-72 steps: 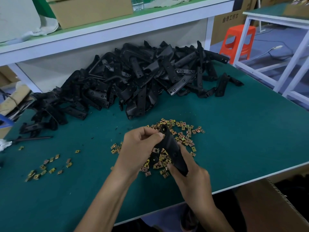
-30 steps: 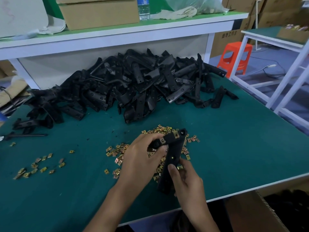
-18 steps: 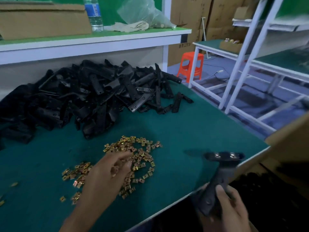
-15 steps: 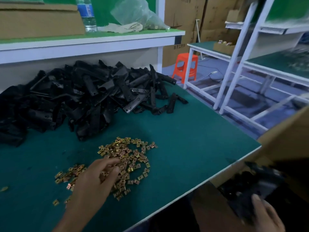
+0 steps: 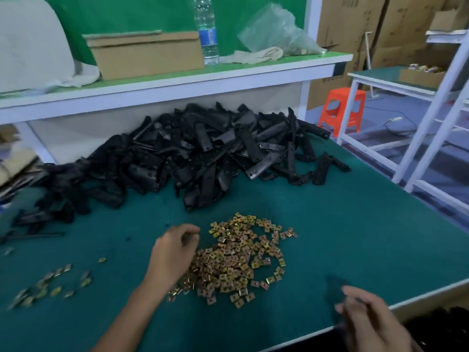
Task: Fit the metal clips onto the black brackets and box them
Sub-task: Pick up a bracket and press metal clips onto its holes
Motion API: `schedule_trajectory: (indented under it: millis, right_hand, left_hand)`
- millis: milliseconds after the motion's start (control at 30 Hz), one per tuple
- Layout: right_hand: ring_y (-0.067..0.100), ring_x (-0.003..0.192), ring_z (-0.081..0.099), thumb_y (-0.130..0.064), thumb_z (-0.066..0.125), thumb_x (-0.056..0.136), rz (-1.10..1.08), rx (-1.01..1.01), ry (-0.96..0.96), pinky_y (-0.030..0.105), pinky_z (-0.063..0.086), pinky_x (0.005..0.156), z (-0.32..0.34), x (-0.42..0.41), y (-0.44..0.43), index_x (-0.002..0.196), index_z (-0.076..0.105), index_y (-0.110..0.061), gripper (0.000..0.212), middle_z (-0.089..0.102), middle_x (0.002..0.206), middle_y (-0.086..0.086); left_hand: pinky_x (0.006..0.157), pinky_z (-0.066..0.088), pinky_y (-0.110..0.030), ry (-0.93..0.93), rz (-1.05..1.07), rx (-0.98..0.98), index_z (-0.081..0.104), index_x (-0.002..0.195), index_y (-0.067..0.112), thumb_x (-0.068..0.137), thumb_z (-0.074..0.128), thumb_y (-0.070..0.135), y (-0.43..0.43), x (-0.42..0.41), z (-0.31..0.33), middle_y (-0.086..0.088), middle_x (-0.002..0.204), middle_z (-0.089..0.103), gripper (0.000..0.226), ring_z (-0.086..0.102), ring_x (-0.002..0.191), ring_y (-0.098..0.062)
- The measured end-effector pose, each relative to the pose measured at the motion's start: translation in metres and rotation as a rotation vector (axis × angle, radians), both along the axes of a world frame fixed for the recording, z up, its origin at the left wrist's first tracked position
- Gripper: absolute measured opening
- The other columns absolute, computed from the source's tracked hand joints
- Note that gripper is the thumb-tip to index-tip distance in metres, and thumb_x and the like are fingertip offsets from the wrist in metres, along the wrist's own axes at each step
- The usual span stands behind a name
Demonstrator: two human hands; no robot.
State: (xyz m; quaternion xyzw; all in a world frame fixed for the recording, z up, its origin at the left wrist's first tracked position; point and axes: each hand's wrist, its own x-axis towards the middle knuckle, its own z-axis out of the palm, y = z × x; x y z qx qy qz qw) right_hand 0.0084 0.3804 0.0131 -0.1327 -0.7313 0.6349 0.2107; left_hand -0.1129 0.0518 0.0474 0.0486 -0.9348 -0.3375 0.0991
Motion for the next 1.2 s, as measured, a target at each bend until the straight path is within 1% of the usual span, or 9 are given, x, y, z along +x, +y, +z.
schedule_trajectory:
  millis: [100,200,400,600,833,967,1067,1133,1200]
  right_hand:
    - [0.0,0.063,0.066,-0.019,0.067,0.093,0.309,0.194,-0.089,0.01,0.047,0.059,0.018,-0.013,-0.049,0.09,0.073,-0.042,0.024,0.075,0.075,-0.016]
    - [-0.007,0.067,0.066,-0.014,0.078,0.085,0.406,0.425,-0.029,0.012,0.051,0.064,0.017,-0.026,-0.077,0.089,0.071,-0.045,0.031,0.07,0.072,-0.022]
    - [-0.01,0.055,0.057,-0.008,0.092,0.067,0.289,0.523,0.011,0.0,0.042,0.055,-0.001,-0.035,-0.081,0.08,0.073,-0.036,0.036,0.061,0.069,-0.018]
    - [-0.009,0.052,0.055,-0.007,0.092,0.067,0.231,0.548,0.034,0.0,0.041,0.052,0.0,-0.038,-0.082,0.077,0.072,-0.036,0.037,0.062,0.074,-0.017]
    - [-0.004,0.054,0.058,-0.01,0.087,0.075,0.262,0.538,0.042,0.01,0.047,0.054,-0.006,-0.039,-0.079,0.081,0.073,-0.037,0.031,0.059,0.062,-0.017]
    - [0.002,0.056,0.06,-0.018,0.08,0.084,0.26,0.464,-0.025,0.012,0.046,0.055,-0.005,-0.039,-0.081,0.082,0.068,-0.048,0.033,0.064,0.072,-0.016]
    - [0.008,0.065,0.066,-0.039,0.066,0.093,0.334,0.231,-0.068,0.024,0.053,0.06,0.002,-0.038,-0.079,0.091,0.071,-0.051,0.013,0.071,0.075,-0.01]
    - [0.005,0.067,0.067,-0.059,0.054,0.088,0.372,0.043,-0.123,0.024,0.051,0.058,0.007,-0.038,-0.077,0.108,0.069,-0.049,0.027,0.074,0.079,-0.009]
    - [0.006,0.063,0.063,-0.053,0.057,0.087,0.361,-0.182,-0.149,0.022,0.05,0.053,0.01,-0.04,-0.076,0.117,0.068,-0.037,0.037,0.075,0.082,-0.005]
  left_hand:
    - [0.074,0.047,-0.02,0.014,0.034,-0.051,0.072,0.112,0.022,0.099,0.062,0.024,-0.002,-0.032,0.004,0.013,0.098,0.067,0.016,0.063,0.088,-0.008]
    - [0.065,0.051,-0.026,0.023,0.03,-0.115,0.07,0.112,0.02,0.099,0.062,0.029,0.003,-0.064,0.005,0.004,0.1,0.07,0.018,0.065,0.083,-0.014]
    - [0.093,0.053,-0.042,-0.166,0.054,-0.3,0.048,0.137,0.017,0.092,0.066,0.05,0.024,-0.112,0.001,-0.006,0.133,0.048,0.058,0.054,0.12,-0.03]
    - [0.083,0.053,-0.039,-0.057,0.102,-0.505,0.056,0.126,0.004,0.104,0.045,0.015,0.015,-0.123,0.004,-0.015,0.121,0.062,0.027,0.064,0.105,-0.032]
    - [0.078,0.045,-0.047,0.068,0.29,-0.123,0.058,0.117,-0.003,0.103,0.043,0.012,-0.02,-0.091,0.027,-0.023,0.114,0.055,0.026,0.056,0.086,-0.043]
    - [0.053,0.037,-0.039,0.141,0.263,0.201,0.056,0.09,0.012,0.103,0.041,0.016,-0.005,-0.048,0.04,-0.006,0.071,0.053,0.02,0.044,0.057,-0.022]
    - [0.048,0.041,-0.029,0.018,0.079,0.513,0.062,0.103,0.031,0.105,0.042,0.02,0.045,0.015,0.037,0.007,0.064,0.059,0.022,0.049,0.054,-0.008]
    - [0.055,0.047,-0.023,-0.113,-0.074,0.635,0.065,0.101,0.041,0.106,0.044,0.021,0.085,0.056,0.025,0.012,0.069,0.065,0.029,0.055,0.06,-0.004]
    - [0.062,0.051,-0.033,-0.221,-0.154,0.673,0.068,0.1,0.037,0.105,0.047,0.017,0.114,0.082,0.013,0.005,0.076,0.069,0.03,0.058,0.063,-0.006]
